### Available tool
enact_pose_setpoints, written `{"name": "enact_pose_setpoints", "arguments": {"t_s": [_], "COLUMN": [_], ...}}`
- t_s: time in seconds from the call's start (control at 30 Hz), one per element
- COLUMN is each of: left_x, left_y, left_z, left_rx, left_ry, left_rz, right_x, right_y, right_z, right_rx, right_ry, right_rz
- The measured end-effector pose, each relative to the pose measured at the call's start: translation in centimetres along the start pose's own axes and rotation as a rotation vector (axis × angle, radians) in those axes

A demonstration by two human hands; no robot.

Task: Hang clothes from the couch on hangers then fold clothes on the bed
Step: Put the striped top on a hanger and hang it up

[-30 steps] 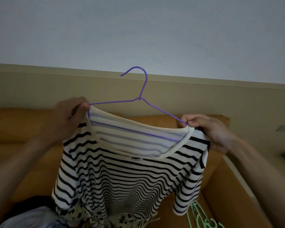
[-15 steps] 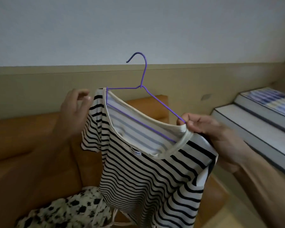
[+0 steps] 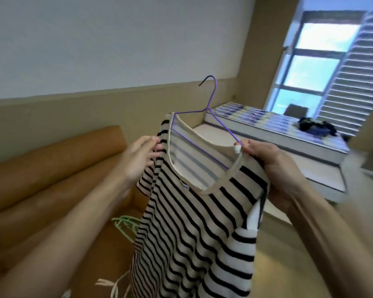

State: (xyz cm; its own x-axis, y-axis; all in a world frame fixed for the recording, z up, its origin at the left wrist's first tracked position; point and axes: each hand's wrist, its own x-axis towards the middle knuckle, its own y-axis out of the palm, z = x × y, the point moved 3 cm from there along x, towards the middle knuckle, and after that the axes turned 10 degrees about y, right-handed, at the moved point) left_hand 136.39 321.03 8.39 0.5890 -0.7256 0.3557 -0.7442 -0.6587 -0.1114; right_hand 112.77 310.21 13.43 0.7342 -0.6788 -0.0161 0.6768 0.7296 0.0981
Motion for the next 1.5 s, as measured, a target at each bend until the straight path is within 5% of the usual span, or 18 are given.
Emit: {"name": "enact_pose_setpoints", "arguments": {"t_s": [0.17,0.67,1.17,1.5], "left_x": [-1.1,1.5,10.9,12.9], "left_y": [15.3,45.0,69.9,89.2], "left_z": [-3.9,-3.2,-3.9,-3.9], "left_rx": [-0.171,-0.456,-0.514,-0.522], "left_ry": [-0.013,-0.038,-0.040,-0.033], "left_rz": [0.261,0.726,0.978,0.994], "right_x": [-6.4,-11.7,-7.0,-5.9], "right_y": [-11.1,-31.9,-54.3,-72.1], "right_z": [1.1,1.6,3.4,3.1], "right_rx": [0.012,-0.030,-0.176,-0.143], "right_ry": [-0.045,-0.056,0.024,-0.024], "right_rz": [-0.392,-0.864,-1.280,-1.354]}}
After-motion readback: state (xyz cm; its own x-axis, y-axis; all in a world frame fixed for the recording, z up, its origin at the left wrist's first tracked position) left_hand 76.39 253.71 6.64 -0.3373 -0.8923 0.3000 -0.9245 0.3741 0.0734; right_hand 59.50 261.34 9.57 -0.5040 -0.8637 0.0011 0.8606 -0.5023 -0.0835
